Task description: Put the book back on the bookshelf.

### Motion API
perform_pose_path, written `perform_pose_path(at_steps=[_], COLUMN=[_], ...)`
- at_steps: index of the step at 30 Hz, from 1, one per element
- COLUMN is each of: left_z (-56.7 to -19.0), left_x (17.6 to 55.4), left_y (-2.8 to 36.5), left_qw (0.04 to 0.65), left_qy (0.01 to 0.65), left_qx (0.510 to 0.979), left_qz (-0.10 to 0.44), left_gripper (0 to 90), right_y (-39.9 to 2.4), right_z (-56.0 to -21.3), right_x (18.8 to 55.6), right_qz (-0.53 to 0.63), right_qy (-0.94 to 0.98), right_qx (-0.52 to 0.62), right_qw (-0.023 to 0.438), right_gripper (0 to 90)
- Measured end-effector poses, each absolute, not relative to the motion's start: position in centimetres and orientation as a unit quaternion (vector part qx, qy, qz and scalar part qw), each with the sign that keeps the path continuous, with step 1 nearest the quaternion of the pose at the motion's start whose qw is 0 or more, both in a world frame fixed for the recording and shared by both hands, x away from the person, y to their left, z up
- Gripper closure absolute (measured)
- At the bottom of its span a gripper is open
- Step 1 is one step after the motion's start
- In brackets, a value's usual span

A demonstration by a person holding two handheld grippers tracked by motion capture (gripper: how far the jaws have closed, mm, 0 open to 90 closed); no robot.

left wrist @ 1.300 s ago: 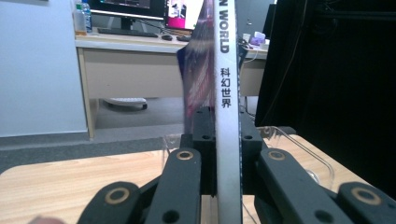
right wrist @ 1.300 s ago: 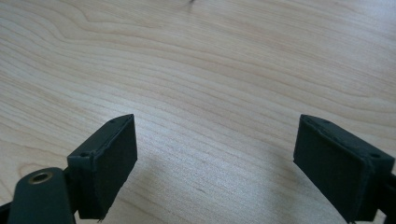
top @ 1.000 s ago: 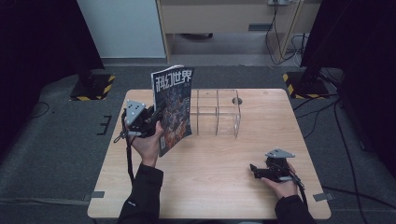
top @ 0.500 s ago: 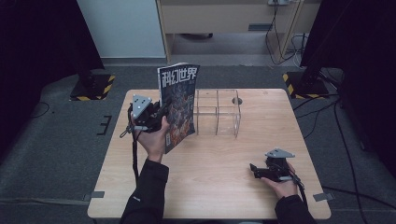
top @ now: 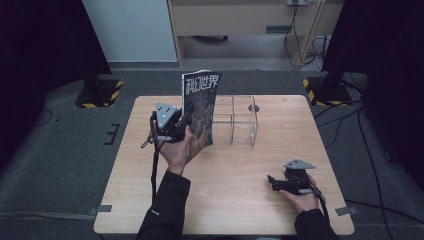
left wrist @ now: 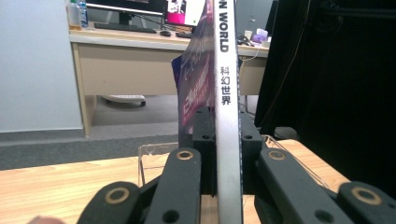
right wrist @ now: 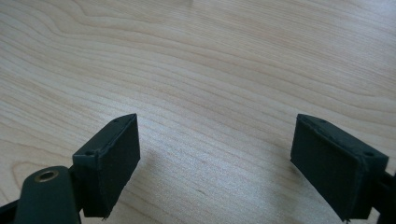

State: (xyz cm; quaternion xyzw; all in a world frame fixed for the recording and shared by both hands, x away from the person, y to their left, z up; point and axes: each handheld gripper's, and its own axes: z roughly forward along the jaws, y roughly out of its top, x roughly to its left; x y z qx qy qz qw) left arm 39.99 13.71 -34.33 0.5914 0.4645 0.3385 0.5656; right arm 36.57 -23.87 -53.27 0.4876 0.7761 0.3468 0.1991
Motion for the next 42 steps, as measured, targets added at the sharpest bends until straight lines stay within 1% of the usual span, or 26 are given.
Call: perform_pose_path(at_steps=[3, 4, 8, 14, 20, 22, 23, 27, 36, 42], left_z=[-34.5, -34.7, -35.1, -35.1, -35.3, -35.5, -35.5, -35.6, -35.4, -34.9], left_x=[40.0, 40.0, 39.9, 40.2, 40.2, 40.1, 40.2, 40.0, 40.2, 40.1], left_y=[13.4, 13.2, 12.8, 13.1, 12.0, 11.9, 11.8, 11.7, 13.1, 15.3], left_qw=[0.563, 0.560, 0.562, 0.561, 0.538, 0.536, 0.541, 0.541, 0.537, 0.535], left_qy=[0.465, 0.463, 0.465, 0.465, 0.465, 0.463, 0.469, 0.462, 0.468, 0.481], left_qx=[0.591, 0.588, 0.582, 0.576, 0.577, 0.579, 0.577, 0.580, 0.579, 0.563], left_qz=[0.343, 0.355, 0.359, 0.370, 0.403, 0.405, 0.394, 0.396, 0.396, 0.407], left_gripper=[82.4, 82.4, 82.4, 82.4, 82.4, 82.4, 82.4, 82.4, 82.4, 82.4], right_y=[-23.7, -23.7, -23.5, -23.7, -24.2, -24.2, -24.3, -24.3, -24.8, -25.1], right_z=[-53.4, -53.4, -53.5, -53.5, -53.7, -53.7, -53.7, -53.7, -53.5, -53.5], right_x=[36.6, 36.6, 36.5, 36.0, 35.8, 35.8, 35.7, 35.7, 35.6, 35.6], right_qz=[0.346, 0.345, 0.344, 0.344, 0.346, 0.345, 0.345, 0.346, 0.354, 0.357], right_qy=[0.778, 0.779, 0.779, 0.778, 0.773, 0.773, 0.773, 0.771, 0.765, 0.761], right_qx=[0.486, 0.483, 0.485, 0.483, 0.493, 0.492, 0.493, 0.494, 0.498, 0.500], right_qw=[0.198, 0.201, 0.199, 0.206, 0.202, 0.203, 0.203, 0.202, 0.205, 0.206], right_gripper=[16.0, 16.1, 16.1, 17.0, 17.1, 17.1, 17.1, 17.2, 17.3, 17.4])
